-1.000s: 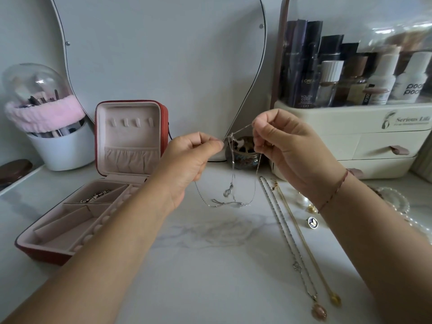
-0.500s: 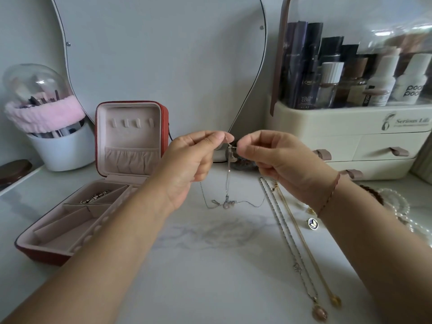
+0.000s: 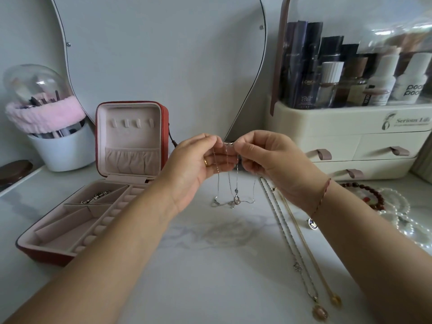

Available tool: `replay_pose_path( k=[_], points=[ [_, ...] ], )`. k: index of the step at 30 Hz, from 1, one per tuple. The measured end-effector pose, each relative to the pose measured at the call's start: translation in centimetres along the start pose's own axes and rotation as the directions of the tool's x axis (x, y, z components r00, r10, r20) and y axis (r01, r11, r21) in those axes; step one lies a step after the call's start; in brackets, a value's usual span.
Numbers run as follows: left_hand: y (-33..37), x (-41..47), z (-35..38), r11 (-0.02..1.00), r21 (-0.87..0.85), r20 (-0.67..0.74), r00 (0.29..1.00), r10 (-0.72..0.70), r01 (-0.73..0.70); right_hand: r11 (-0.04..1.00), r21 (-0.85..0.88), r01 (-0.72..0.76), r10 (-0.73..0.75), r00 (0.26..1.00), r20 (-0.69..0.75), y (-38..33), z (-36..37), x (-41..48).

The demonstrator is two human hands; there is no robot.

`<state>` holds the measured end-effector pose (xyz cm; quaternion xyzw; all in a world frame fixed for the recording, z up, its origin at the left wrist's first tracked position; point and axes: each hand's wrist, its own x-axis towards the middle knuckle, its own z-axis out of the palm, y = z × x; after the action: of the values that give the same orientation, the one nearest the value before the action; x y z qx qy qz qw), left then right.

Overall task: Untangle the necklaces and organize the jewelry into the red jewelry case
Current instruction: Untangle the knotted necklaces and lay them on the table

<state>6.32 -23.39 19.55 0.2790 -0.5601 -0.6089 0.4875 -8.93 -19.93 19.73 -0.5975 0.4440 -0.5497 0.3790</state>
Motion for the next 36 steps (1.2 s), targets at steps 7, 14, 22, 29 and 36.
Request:
replay_pose_path(
  k=[7,14,22,29,36],
  points=[
    [0.0,-0.1,-0.1,0.998,0.065,-0.032,0.999,-0.016,0.018,0.989,-0.110,0.103,-0.116,0.985,-0.124,-0.2,-0.2,-0.1],
    [0.3,-0.2,-0.2,0.971,0.233,-0.029,0.999,-0.037,0.043,0.961,-0.243,0.132,-0.177,0.969,-0.172,-0.5,-0.3,-0.3],
    [0.4,-0.3,-0.2,0.938,0.346,-0.029,0.999,0.028,-0.016,0.965,-0.246,0.088,-0.140,0.969,-0.202,-0.8,-0.6,-0.3],
    [0.0,0.0,-0.3,0.974,0.223,0.040,0.998,-0.052,0.042,0.992,-0.122,0.040,-0.052,0.994,-0.091,-0.6,-0.3,-0.2],
    [-0.2,0.1,-0.3,0.992,0.089,0.035,0.995,-0.098,0.095,0.997,0.034,-0.074,0.072,0.996,0.045,-0.2,-0.4,0.0]
  ],
)
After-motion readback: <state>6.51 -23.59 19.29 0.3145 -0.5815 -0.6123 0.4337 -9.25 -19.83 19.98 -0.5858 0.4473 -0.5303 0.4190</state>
